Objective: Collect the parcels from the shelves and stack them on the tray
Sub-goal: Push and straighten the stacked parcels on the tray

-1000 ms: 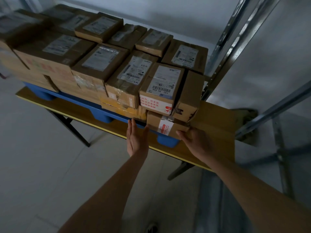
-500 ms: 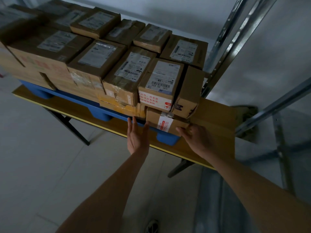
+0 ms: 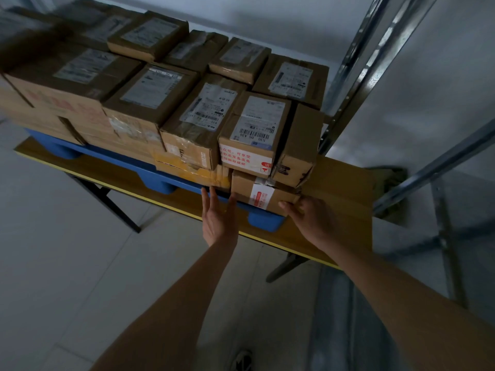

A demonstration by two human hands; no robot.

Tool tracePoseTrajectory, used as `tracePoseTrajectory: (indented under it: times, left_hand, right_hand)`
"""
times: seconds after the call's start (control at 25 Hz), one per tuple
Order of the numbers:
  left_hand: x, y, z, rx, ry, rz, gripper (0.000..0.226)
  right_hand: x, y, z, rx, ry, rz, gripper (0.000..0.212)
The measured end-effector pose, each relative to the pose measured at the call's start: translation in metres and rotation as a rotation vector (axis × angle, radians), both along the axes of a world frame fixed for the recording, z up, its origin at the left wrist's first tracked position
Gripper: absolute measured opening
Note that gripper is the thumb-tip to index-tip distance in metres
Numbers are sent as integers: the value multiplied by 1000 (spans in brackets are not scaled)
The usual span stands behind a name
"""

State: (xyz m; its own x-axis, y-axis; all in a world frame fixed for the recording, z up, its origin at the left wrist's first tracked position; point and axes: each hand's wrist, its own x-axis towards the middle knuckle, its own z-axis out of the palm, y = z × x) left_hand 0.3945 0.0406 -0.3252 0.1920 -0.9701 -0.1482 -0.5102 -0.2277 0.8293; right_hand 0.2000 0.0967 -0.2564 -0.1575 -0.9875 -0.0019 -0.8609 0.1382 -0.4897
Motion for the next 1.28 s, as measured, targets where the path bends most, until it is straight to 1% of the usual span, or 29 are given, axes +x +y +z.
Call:
tracePoseTrajectory:
  times: [0.44, 0.56, 0.72, 0.8, 0.88, 1.0, 1.08, 1.16, 1.28]
  left_hand:
    - [0, 0, 3, 33, 5, 0, 75]
    - [6, 0, 12, 23, -7, -26, 76]
    - [32, 3, 23, 16, -68, -40, 75]
    - [54, 3, 35, -2, -73, -45, 76]
    - [79, 1, 51, -18, -82, -37, 76]
    - [119, -2, 83, -50, -95, -48, 75]
    - [152, -1, 111, -92, -104, -99, 75]
    - [192, 3, 142, -171, -122, -147, 80]
    - [254, 4, 188, -241, -129, -189, 83]
  right_hand:
    - [1, -2, -3, -23, -9, 2, 37]
    - [-1, -2, -6, 25, 27, -22, 50]
    - [-7, 6, -8, 89, 10, -48, 76]
    - [-4, 15, 12, 97, 42, -73, 83]
    - [3, 24, 45, 81, 106, -122, 85]
    - [21, 35, 98, -54, 232, -241, 86]
    - [46, 39, 138, -185, 319, -276, 82]
    - [83, 41, 178, -281, 365, -270, 75]
    - [147, 40, 224, -343, 376, -217, 72]
